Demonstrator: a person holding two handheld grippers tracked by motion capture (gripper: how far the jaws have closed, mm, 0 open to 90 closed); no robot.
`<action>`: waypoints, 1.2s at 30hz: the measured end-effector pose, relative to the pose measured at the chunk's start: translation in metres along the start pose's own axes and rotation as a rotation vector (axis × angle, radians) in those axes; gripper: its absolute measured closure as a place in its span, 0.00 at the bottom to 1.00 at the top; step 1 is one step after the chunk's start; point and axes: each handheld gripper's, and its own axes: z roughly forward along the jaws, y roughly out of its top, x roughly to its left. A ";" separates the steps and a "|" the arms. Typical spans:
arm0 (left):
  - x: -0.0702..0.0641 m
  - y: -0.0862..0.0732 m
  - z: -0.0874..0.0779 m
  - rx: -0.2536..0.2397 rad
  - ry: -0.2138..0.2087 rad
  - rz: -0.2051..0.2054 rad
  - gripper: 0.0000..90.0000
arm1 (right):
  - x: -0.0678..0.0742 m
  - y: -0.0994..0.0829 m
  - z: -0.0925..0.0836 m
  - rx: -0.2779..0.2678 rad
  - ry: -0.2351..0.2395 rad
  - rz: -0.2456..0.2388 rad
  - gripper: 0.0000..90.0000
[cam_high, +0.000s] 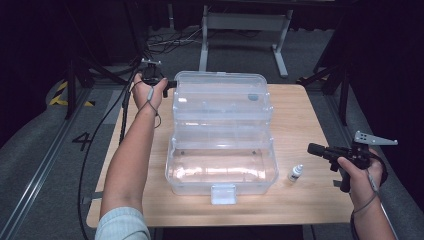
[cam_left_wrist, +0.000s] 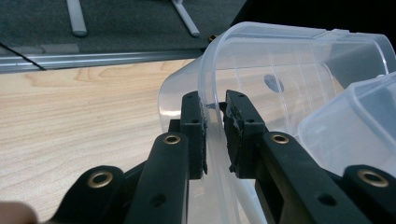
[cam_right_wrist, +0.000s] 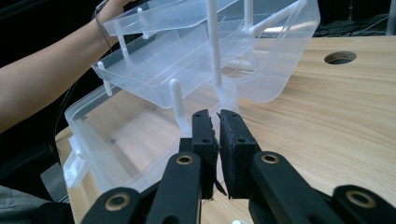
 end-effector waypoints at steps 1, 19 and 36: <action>0.001 0.000 0.001 0.003 -0.001 -0.003 0.87 | -0.001 0.000 0.000 0.000 0.001 -0.002 0.95; 0.013 -0.005 0.014 0.043 -0.019 -0.059 0.86 | -0.003 -0.002 0.001 0.010 -0.002 0.007 0.95; 0.019 -0.008 0.019 0.053 -0.015 -0.081 0.84 | 0.001 -0.003 0.000 0.009 0.000 0.002 0.94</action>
